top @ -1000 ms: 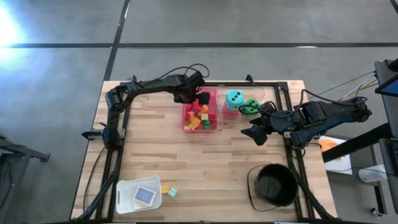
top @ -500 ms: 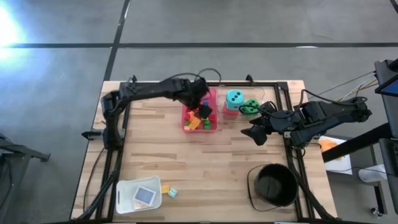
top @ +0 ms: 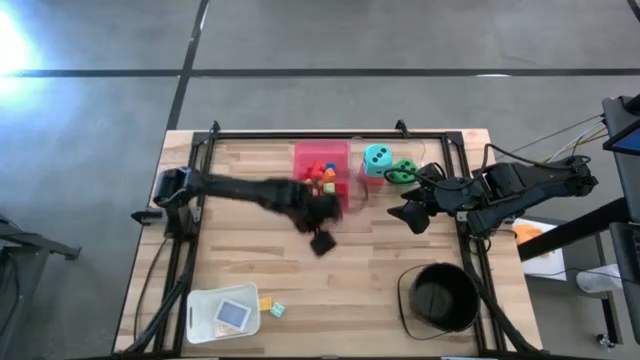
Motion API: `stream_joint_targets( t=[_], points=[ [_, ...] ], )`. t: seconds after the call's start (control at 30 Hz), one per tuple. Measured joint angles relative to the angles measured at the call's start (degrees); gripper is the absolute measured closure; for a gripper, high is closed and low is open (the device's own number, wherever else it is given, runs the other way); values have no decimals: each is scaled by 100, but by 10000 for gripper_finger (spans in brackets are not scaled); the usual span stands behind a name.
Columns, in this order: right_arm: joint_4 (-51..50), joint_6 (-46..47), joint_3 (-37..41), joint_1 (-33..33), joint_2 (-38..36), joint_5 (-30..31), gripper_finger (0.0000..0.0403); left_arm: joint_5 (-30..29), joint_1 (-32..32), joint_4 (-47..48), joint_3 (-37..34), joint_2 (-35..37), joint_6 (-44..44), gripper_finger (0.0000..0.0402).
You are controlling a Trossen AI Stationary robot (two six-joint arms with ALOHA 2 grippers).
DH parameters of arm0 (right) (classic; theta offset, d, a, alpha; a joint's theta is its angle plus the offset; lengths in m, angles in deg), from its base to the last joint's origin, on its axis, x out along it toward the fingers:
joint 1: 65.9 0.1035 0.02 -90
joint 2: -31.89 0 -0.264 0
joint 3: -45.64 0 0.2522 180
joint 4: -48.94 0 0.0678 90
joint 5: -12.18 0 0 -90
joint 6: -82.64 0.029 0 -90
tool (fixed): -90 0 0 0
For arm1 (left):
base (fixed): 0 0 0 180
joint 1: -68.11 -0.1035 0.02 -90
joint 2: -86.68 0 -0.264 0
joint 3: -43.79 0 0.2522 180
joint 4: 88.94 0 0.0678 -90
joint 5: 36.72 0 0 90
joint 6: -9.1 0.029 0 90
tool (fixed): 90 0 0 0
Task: Pick & Place Toys
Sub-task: Put the light blue game piece into the red bin
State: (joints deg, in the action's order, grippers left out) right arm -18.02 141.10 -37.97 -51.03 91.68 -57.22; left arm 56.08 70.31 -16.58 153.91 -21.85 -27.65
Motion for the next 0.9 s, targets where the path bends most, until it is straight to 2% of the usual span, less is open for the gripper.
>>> stream_joint_targets(
  t=[0.23,0.43,0.53,0.63,0.77,0.9],
  points=[
    [-2,-3,0,-1,-1,1,33,1,1042,-165,-118,-17,587,115],
    [0,-13,0,-1,0,1,33,44,1786,-113,-107,-265,453,115],
    [-1,-3,0,0,0,0,33,134,1942,-75,-107,-453,228,115],
    [-2,-3,0,0,-2,0,33,469,2046,-76,-107,-625,209,115],
    [-2,-8,0,-2,0,0,33,892,2139,-5,-107,-763,390,115],
    [-4,-3,0,0,0,0,33,971,2248,126,-108,-877,813,115]
  ],
)
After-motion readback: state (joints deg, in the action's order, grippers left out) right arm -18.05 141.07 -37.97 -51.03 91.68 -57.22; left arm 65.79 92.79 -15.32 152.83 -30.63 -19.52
